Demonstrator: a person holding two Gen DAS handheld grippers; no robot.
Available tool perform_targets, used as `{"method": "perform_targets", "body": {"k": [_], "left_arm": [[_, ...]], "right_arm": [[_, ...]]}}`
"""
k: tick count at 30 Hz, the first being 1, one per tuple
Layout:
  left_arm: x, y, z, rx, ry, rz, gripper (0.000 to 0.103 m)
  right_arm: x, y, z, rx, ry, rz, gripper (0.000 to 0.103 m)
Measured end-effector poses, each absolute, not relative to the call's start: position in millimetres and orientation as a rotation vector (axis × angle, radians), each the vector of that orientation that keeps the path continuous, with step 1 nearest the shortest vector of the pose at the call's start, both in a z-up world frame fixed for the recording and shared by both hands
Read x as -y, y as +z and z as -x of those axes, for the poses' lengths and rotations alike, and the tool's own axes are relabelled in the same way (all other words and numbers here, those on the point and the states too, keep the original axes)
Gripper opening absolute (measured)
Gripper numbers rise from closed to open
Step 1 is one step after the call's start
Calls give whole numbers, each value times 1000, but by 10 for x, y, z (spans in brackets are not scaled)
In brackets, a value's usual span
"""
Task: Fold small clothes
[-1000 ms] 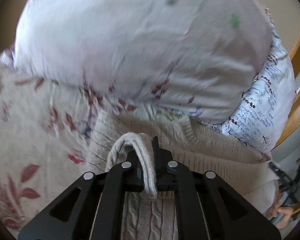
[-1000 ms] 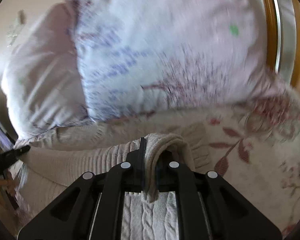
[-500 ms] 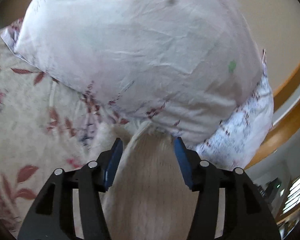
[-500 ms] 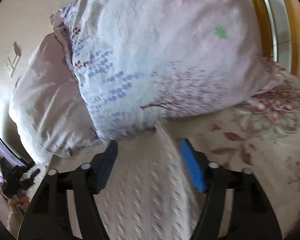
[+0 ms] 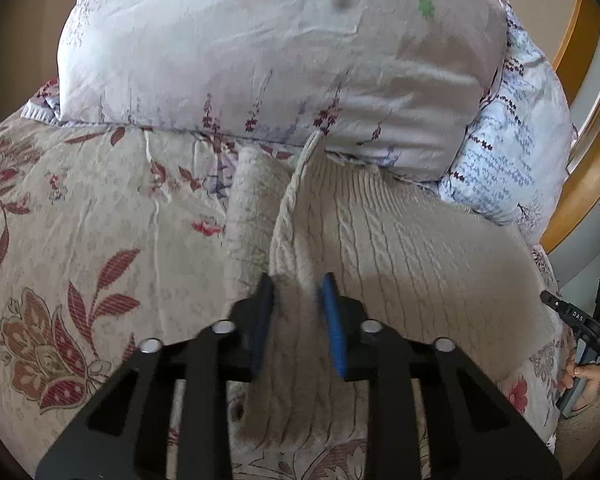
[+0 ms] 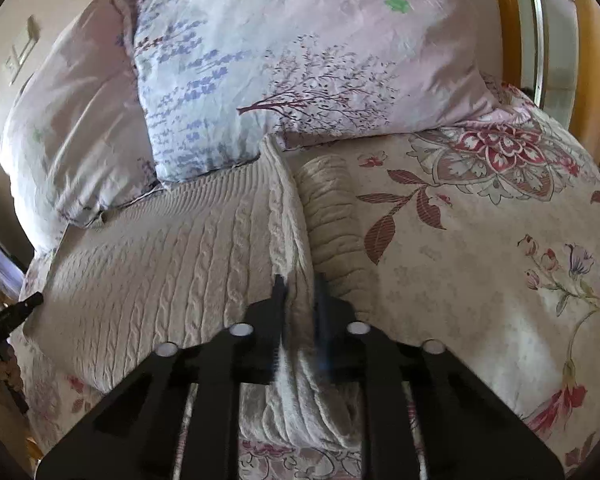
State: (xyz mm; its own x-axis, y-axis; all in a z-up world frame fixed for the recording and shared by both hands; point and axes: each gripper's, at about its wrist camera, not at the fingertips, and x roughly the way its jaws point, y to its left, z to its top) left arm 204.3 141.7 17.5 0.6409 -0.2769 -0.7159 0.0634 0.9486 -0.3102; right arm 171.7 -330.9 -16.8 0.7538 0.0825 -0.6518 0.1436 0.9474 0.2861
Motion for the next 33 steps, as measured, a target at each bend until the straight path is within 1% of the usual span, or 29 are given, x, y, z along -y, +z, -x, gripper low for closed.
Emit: {"method": "perform_targets", "body": {"k": [4, 12, 22, 24, 26, 27, 29, 30, 31, 33], "left_arm": [[-1466, 173, -1999, -855, -206, 308, 6], [-1590, 280, -1849, -827, -255, 348, 5], [-1664, 122, -1798, -850, -261, 351, 5], [-1657, 92, -1791, -848, -260, 347, 6], [-1647, 108, -1783, -841, -268, 350, 10], [-1662, 140, -1762, -827, -277, 366, 14], [-1708, 193, -1739, -799, -291, 397, 28], [-1758, 229, -1727, -779, -295, 424, 44], [-1809, 257, -1731, -766, -286, 447, 51], [-1886, 272, -1780, -768, -289, 496, 53]], "right_arm": [[3293, -70, -1610, -680, -32, -334, 10], [3245, 72, -1388, -631, -21, -349, 10], [3255, -233, -1447, -735, -114, -307, 10], [3196, -235, -1474, -733, -131, -267, 11], [3112, -201, -1489, -736, -152, -208, 11], [3089, -180, -1482, -733, -152, -197, 15], [3055, -103, -1437, -709, -158, -187, 28], [3037, -48, -1397, -679, -163, -184, 45], [3020, -2, -1375, -654, -163, -181, 55], [2961, 87, -1328, -613, -156, -167, 57]]}}
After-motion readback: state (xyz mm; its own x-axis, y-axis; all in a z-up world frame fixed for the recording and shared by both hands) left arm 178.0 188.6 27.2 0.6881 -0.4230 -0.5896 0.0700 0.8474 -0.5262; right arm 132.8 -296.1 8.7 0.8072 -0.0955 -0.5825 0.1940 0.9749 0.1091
